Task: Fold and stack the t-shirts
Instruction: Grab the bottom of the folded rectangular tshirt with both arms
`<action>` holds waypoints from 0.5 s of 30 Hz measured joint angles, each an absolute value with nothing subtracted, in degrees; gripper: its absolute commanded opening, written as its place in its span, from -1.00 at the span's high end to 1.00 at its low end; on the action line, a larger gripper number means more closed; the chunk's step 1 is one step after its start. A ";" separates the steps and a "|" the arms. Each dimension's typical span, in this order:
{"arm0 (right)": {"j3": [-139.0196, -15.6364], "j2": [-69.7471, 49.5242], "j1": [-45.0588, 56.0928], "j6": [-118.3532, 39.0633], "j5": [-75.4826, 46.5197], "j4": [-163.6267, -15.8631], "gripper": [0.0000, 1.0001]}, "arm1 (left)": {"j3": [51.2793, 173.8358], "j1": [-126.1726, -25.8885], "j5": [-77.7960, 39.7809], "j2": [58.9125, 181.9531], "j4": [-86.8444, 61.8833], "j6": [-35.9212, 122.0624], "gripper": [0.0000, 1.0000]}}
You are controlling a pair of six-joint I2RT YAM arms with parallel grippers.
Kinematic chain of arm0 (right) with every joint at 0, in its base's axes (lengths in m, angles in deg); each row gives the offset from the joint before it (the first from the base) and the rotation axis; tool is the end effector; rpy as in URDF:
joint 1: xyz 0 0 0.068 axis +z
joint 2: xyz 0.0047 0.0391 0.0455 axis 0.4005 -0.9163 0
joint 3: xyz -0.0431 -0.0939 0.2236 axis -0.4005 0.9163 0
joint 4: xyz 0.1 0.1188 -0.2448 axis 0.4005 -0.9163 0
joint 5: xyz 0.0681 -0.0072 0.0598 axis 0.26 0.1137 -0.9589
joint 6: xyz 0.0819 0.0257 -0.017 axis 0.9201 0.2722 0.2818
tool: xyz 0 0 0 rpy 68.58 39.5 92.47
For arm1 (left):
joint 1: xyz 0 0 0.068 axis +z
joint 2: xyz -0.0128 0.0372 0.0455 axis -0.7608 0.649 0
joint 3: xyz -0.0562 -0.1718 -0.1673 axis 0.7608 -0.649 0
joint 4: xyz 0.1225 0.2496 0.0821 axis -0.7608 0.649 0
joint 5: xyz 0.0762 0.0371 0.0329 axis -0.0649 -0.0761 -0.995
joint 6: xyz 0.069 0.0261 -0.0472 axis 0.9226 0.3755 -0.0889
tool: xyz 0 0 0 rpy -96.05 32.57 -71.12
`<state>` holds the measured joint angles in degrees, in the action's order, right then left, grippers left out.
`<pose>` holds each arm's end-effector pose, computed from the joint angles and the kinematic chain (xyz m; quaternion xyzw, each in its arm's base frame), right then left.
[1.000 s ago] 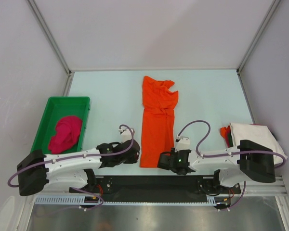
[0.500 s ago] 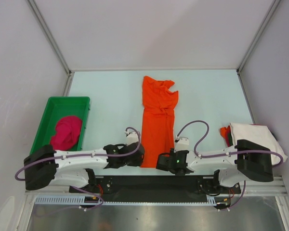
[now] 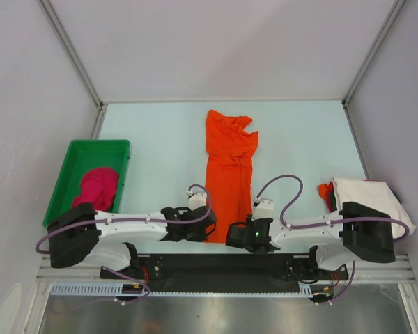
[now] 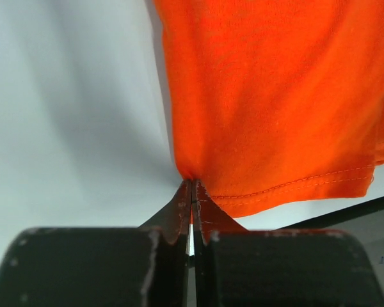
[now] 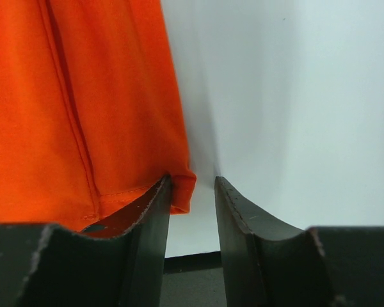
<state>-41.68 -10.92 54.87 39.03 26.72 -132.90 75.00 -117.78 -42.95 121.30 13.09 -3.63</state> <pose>0.0902 0.2285 0.0702 0.0694 0.9543 -0.0043 0.2907 0.1203 -0.2448 0.0703 0.0548 0.9663 -0.1306 0.2149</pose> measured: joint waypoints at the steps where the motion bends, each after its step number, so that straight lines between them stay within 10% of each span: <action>1: -41.68 -10.98 54.91 39.08 26.76 -132.77 0.38 | 75.15 -117.78 -42.91 121.52 13.13 -3.76 1.00; 9: -41.68 -11.46 56.09 40.80 27.44 -130.71 0.96 | 75.11 -118.50 -42.51 121.49 13.04 -4.31 1.00; 15: -41.68 -11.75 57.56 42.53 28.56 -131.30 1.00 | 73.82 -119.31 -42.12 119.79 13.11 -5.27 1.00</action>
<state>-41.68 -11.75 57.56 42.53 28.56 -131.30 73.82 -119.31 -42.12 119.79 13.11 -5.27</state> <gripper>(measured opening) 0.018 0.006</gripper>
